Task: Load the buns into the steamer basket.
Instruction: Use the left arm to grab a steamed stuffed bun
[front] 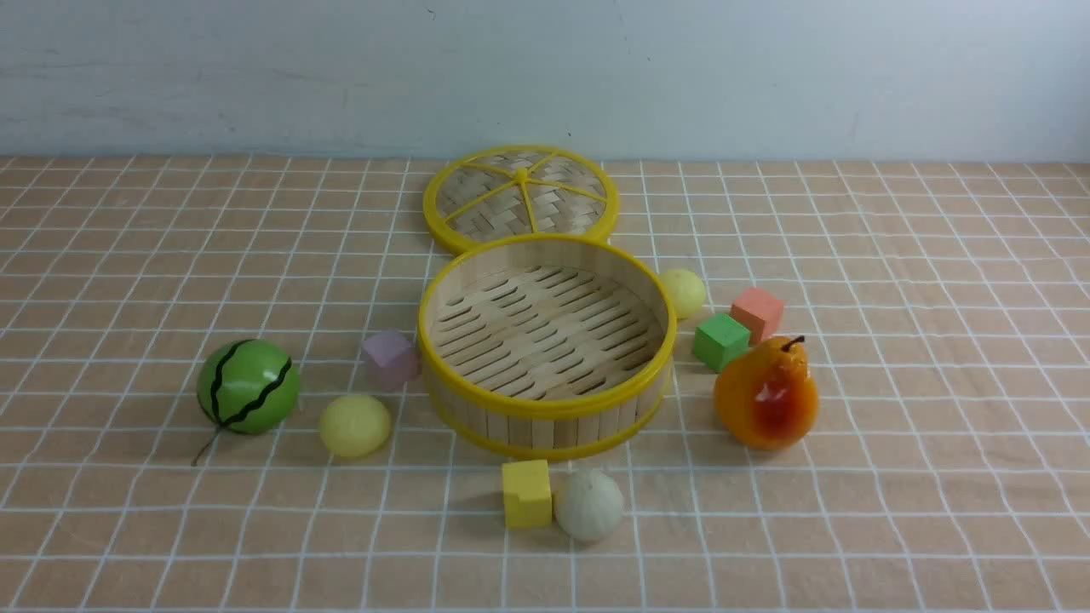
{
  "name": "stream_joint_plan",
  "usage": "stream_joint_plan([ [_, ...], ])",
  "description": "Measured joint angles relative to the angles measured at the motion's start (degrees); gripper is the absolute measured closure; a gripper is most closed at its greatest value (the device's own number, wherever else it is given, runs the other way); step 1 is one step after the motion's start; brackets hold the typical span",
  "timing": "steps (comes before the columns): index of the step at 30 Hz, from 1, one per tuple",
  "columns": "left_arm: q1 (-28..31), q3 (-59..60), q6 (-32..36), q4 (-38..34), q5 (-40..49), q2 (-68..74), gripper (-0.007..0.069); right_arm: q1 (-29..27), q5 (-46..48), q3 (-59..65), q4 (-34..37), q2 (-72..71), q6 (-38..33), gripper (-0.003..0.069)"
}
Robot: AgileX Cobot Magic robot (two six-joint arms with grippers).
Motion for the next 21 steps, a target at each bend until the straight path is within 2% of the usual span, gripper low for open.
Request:
stream_joint_plan([
  [21, 0.0, 0.0, 0.0, 0.0, -0.4, 0.0, 0.0386, 0.0, 0.0, 0.0, 0.0, 0.0, 0.0, 0.0420],
])
